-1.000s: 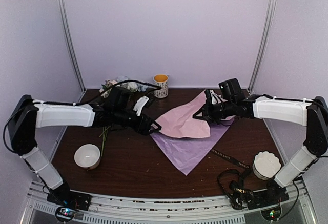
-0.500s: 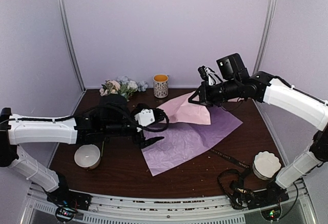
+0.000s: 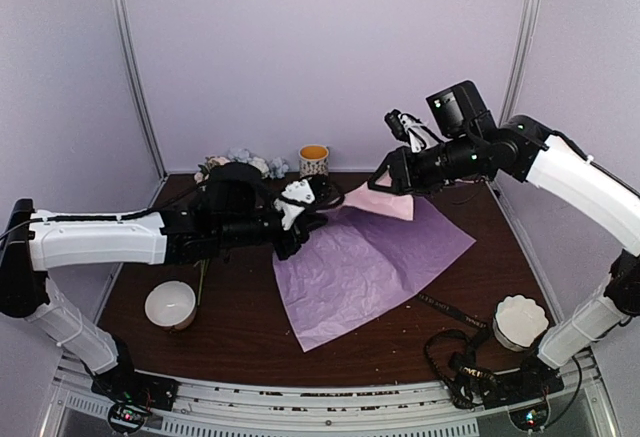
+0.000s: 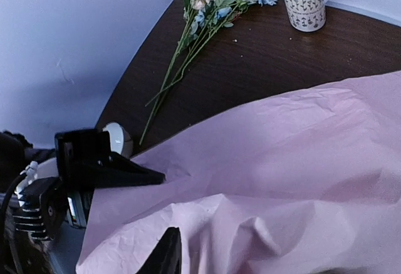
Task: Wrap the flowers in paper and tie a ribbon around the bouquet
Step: Unfold the folded wrapping paper at the center of the board, then adjust the flattened wrapping paper at the center of the board, then pick up the fake flower from the corner of the board, then pass from the left arm to the right
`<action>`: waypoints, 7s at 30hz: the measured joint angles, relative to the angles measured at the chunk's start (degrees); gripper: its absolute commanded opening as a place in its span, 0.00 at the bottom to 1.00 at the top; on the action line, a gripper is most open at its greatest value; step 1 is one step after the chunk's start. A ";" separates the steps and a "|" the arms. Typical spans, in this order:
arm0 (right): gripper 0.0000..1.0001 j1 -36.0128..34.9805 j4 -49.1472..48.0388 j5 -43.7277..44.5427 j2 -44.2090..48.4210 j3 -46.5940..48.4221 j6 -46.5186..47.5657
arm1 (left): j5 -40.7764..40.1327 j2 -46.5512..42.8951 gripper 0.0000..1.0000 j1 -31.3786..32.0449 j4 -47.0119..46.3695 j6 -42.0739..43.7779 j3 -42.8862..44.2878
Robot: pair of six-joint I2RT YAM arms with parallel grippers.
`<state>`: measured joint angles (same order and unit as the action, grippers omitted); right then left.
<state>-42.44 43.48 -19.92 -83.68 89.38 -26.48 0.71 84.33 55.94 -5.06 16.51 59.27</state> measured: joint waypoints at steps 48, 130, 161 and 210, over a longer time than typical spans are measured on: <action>0.87 26.08 0.74 20.61 -11.67 -22.40 3.23 | 9.60 9.44 0.00 -23.15 -28.02 -102.31 -34.18; 0.74 19.71 1.20 18.73 -25.00 -18.01 -7.48 | 3.26 23.65 0.77 -24.63 26.23 -31.36 6.19; 0.74 15.39 -0.57 17.40 -2.91 -19.69 -6.51 | 0.09 31.23 0.00 -44.65 34.95 -33.73 18.67; 0.30 -9.05 -45.09 -3.93 -1.44 -5.42 4.39 | 27.04 -6.19 0.00 -6.75 -22.60 -36.50 -3.04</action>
<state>-51.48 -1.61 -23.86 -85.12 83.96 -22.09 27.75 78.15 49.19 -27.66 -19.99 56.23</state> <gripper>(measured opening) 0.391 0.042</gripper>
